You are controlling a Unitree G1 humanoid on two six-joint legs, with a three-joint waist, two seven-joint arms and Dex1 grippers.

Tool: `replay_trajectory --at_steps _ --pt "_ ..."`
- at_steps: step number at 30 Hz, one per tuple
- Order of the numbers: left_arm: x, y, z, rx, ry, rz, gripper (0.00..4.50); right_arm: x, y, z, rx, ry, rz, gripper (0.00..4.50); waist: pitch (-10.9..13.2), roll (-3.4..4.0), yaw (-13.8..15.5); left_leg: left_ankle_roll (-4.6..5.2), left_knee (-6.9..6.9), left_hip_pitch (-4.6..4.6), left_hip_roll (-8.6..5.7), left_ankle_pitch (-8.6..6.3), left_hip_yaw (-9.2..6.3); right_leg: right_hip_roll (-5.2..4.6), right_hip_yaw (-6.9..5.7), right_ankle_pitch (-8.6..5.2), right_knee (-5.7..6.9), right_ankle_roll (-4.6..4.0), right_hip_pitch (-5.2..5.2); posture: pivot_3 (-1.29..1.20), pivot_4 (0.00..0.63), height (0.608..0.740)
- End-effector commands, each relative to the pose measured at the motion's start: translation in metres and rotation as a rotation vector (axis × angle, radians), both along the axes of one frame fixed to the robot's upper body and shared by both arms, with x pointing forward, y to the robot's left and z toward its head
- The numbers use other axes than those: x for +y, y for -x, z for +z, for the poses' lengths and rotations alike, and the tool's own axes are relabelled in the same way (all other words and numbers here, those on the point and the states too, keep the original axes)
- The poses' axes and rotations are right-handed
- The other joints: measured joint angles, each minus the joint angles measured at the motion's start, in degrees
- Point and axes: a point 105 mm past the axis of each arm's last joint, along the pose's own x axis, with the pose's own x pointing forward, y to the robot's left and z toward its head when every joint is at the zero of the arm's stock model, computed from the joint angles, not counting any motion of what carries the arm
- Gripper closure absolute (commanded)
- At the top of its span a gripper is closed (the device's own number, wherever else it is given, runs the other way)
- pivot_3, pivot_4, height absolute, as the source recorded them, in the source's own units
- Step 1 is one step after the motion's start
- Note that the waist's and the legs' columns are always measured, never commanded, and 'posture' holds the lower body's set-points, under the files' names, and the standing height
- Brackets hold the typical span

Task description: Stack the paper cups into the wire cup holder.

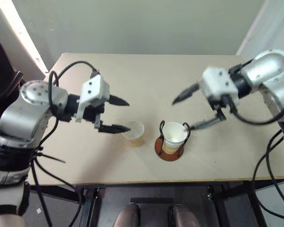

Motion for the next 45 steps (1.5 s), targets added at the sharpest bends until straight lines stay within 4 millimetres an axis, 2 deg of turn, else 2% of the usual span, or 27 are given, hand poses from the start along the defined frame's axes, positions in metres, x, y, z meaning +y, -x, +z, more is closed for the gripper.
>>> replay_trajectory --at_steps 1,5,6,14,18,27,28,31,33,36,40,42,45 --pt "-0.003 -0.022 0.002 -0.046 -0.066 0.023 0.0 0.01 -0.001 0.019 0.019 -0.248 -0.121 0.4 0.0 -0.06 0.0 0.0 0.0 0.01 0.01 0.0 -0.02 0.0 -0.04 0.0 -0.03 0.01 0.04 0.0 0.15 0.74" --pt "-0.006 -0.033 -0.014 -0.038 -0.173 -0.011 0.0 0.017 0.007 0.001 0.047 -0.272 -0.162 0.4 0.0 -0.06 0.0 -0.04 -0.01 -0.04 0.01 0.02 -0.06 0.01 -0.03 0.12 -0.1 0.21 -0.01 0.0 0.15 0.74" --pt "-0.008 -0.036 -0.018 -0.028 -0.191 -0.022 0.0 0.017 0.008 -0.002 0.061 -0.283 -0.177 0.4 0.0 -0.05 0.0 -0.04 -0.01 -0.06 0.01 0.02 -0.06 0.01 -0.03 0.27 -0.12 0.48 -0.02 0.0 0.15 0.74" --pt "-0.018 -0.048 -0.043 0.019 -0.287 -0.096 0.0 0.016 0.01 -0.009 0.111 -0.359 -0.276 0.4 0.0 -0.06 0.1 -0.02 0.01 -0.2 -0.01 0.01 -0.06 0.01 -0.02 0.41 -0.22 0.73 -0.1 0.0 0.15 0.74" --pt "-0.024 -0.049 -0.053 0.024 -0.324 -0.138 0.93 0.015 0.011 -0.012 0.122 -0.375 -0.307 0.34 0.0 -0.06 0.2 0.0 0.05 -0.21 -0.01 0.01 -0.07 0.01 -0.01 0.5 -0.22 0.88 -0.09 0.0 0.15 0.74" --pt "-0.019 -0.05 -0.061 0.045 -0.367 -0.157 4.26 0.01 0.011 -0.013 0.118 -0.378 -0.342 0.34 0.0 -0.06 0.2 0.06 0.06 -0.2 -0.02 0.06 -0.06 0.02 0.02 0.59 -0.2 1.04 -0.08 0.0 0.15 0.74" --pt "-0.018 -0.05 -0.061 0.045 -0.369 -0.158 4.45 0.01 0.011 -0.013 0.118 -0.378 -0.343 0.34 0.0 -0.06 0.2 0.06 0.07 -0.2 -0.02 0.06 -0.07 0.01 0.02 0.6 -0.21 1.05 -0.08 0.0 0.15 0.74" --pt "-0.017 -0.051 -0.059 0.04 -0.364 -0.158 4.45 0.007 0.011 -0.013 0.114 -0.374 -0.351 0.34 0.0 -0.06 0.2 0.06 0.09 -0.21 -0.03 0.06 -0.07 0.01 0.02 0.6 -0.21 1.06 -0.08 0.0 0.15 0.74" --pt "-0.019 -0.051 -0.052 0.033 -0.338 -0.171 4.45 0.001 0.012 -0.012 0.115 -0.367 -0.356 0.34 0.0 -0.06 0.3 0.06 0.09 -0.22 -0.03 0.06 -0.07 0.01 0.02 0.6 -0.21 1.06 -0.08 0.0 0.15 0.74" --pt "-0.024 -0.047 -0.032 0.018 -0.264 -0.208 4.45 -0.016 0.021 -0.012 0.145 -0.337 -0.362 0.34 0.0 -0.06 0.7 0.09 0.11 -0.32 -0.04 0.08 -0.07 0.01 0.02 0.63 -0.23 1.1 -0.09 0.0 0.15 0.74" --pt "-0.038 -0.035 0.026 -0.08 -0.101 -0.308 4.45 -0.065 0.028 -0.013 0.153 -0.264 -0.487 0.34 0.0 -0.07 1.4 0.0 0.34 -0.77 -0.05 0.16 -0.07 0.01 -0.02 0.61 -0.3 1.2 -0.26 0.0 0.15 0.74" --pt "-0.047 -0.026 0.051 -0.124 -0.046 -0.372 4.45 -0.08 0.034 -0.006 0.154 -0.28 -0.509 0.34 0.0 -0.07 1.5 -0.09 0.59 -1.04 -0.04 0.17 -0.06 0.01 0.0 0.64 -0.3 1.28 -0.41 0.0 0.15 0.74" --pt "-0.064 -0.007 0.078 -0.161 0.005 -0.5 4.45 -0.092 0.044 0.002 0.157 -0.318 -0.494 0.34 0.0 -0.06 1.4 -0.11 0.86 -1.12 -0.13 0.1 0.05 -0.02 0.16 0.6 -0.31 1.56 -0.41 0.0 0.15 0.74"
